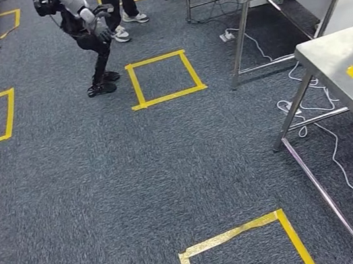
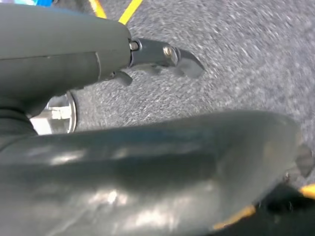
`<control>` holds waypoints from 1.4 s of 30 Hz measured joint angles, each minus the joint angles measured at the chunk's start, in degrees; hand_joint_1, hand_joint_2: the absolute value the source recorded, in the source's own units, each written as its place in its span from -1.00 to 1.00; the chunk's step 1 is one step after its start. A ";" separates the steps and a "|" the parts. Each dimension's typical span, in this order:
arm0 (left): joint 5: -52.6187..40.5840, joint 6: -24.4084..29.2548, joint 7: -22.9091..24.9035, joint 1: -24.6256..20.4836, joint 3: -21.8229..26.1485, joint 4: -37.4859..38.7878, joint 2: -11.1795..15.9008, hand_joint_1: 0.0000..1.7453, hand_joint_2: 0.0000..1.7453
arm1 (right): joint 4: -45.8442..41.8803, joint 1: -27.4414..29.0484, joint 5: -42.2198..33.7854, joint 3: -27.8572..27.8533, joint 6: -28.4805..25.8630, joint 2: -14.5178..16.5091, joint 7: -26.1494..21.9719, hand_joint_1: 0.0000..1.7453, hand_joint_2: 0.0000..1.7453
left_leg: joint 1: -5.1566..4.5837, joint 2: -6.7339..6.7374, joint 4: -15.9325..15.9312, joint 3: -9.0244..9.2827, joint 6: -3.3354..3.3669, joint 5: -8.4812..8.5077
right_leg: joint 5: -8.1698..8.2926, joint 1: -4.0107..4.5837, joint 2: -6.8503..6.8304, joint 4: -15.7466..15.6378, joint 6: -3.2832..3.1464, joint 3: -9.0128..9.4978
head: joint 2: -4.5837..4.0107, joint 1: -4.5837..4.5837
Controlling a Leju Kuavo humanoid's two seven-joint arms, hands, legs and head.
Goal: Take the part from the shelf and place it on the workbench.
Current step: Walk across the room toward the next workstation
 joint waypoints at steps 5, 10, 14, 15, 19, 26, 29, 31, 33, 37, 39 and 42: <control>-0.32 -0.01 0.00 -0.06 0.17 0.02 -0.03 -1.00 -1.00 | 0.00 0.42 0.01 -0.01 -0.01 0.00 0.02 -1.00 -1.00 | -0.13 -3.84 0.03 0.01 0.38 0.09 | -1.97 -0.01 2.63 9.67 -0.26 -5.57 | 0.01 0.40; -0.37 -0.01 0.00 -0.07 0.76 0.01 -0.03 -1.00 -1.00 | 0.00 0.19 0.02 -0.02 -0.01 0.00 0.01 -1.00 -1.00 | 0.02 -7.20 0.09 -0.27 -0.84 0.43 | 4.09 -0.49 7.53 -4.61 -0.63 0.85 | 0.00 0.40; -0.56 -0.01 0.00 0.15 1.03 0.02 0.03 -1.00 -1.00 | 0.00 0.17 0.06 -0.03 -0.02 0.02 0.05 -1.00 -1.00 | 0.18 -6.45 1.22 -1.42 -2.13 -0.38 | 4.80 -0.37 4.91 -5.35 -2.09 1.07 | 0.00 0.18; -0.66 -0.02 0.00 0.08 1.04 0.02 0.02 -1.00 -1.00 | 0.00 0.15 0.09 -0.03 -0.03 0.02 0.04 -1.00 -1.00 | 0.10 -4.91 3.65 -2.60 -2.29 -1.96 | 4.91 -0.38 4.12 -5.56 -2.42 1.08 | 0.01 0.01; -1.08 -0.04 0.00 -0.08 1.08 0.02 -0.08 -1.00 -1.00 | 0.00 0.31 0.27 -0.02 -0.04 0.00 0.07 -1.00 -1.00 | 0.06 -1.67 16.05 -8.33 -2.74 -7.16 | 4.82 -0.05 0.70 -5.63 -2.80 0.95 | 0.01 -0.28; -1.56 -0.15 0.01 -0.53 1.13 0.02 -0.11 -1.00 -1.00 | 0.00 0.05 0.36 -0.02 -0.04 0.00 0.07 -1.00 -1.00 | -0.39 3.65 -0.16 0.66 -1.54 -0.58 | 3.99 0.80 -3.83 -5.32 -1.44 1.66 | 0.01 -0.24; -1.87 -0.20 0.08 -0.38 1.13 0.02 -0.10 -1.00 -1.00 | 0.00 -0.29 0.39 -0.02 -0.04 0.00 0.06 -1.00 -1.00 | -0.18 1.57 -0.25 0.62 -0.47 -0.32 | 2.76 0.46 -3.27 -4.15 -0.51 1.65 | 0.02 0.07; -2.03 -0.21 0.10 -0.54 1.13 0.02 -0.09 -1.00 -1.00 | 0.00 -0.32 0.39 -0.02 -0.04 0.00 0.07 -1.00 -1.00 | 0.03 0.19 -0.30 0.60 0.12 -0.14 | -0.45 0.14 0.17 1.61 0.00 -0.89 | 0.01 0.38; -2.11 -0.21 0.11 -0.75 1.13 0.02 -0.10 -1.00 -1.00 | 0.00 -0.10 0.38 -0.02 -0.03 0.00 0.09 -1.00 -1.00 | 0.04 -1.42 -0.29 0.51 0.37 -0.11 | -3.48 0.03 2.06 9.17 0.13 -4.59 | 0.00 0.59; -2.21 -0.25 0.13 -0.60 1.13 0.02 -0.11 -1.00 -1.00 | 0.00 0.03 0.33 -0.02 -0.03 0.00 0.16 -1.00 -1.00 | 0.15 -4.74 -0.22 0.64 0.10 -0.05 | 1.56 -0.18 3.55 3.70 -0.09 -2.87 | 0.00 0.65; -2.22 -0.24 0.13 -0.68 1.14 0.02 -0.09 -1.00 -1.00 | 0.00 -0.03 0.33 -0.02 -0.04 0.00 0.17 -1.00 -1.00 | 0.14 -6.15 -0.06 0.43 -0.50 0.03 | 4.03 -0.62 6.30 -3.09 -0.15 0.19 | 0.00 0.67; -2.22 -0.23 0.14 -0.53 1.15 0.02 -0.06 -1.00 -1.00 | 0.00 -0.08 0.31 -0.03 -0.03 0.01 0.25 -1.00 -1.00 | 0.39 -7.82 -0.40 -0.10 -1.70 0.58 | 4.23 -0.57 6.88 -4.78 -0.90 1.02 | 0.01 0.65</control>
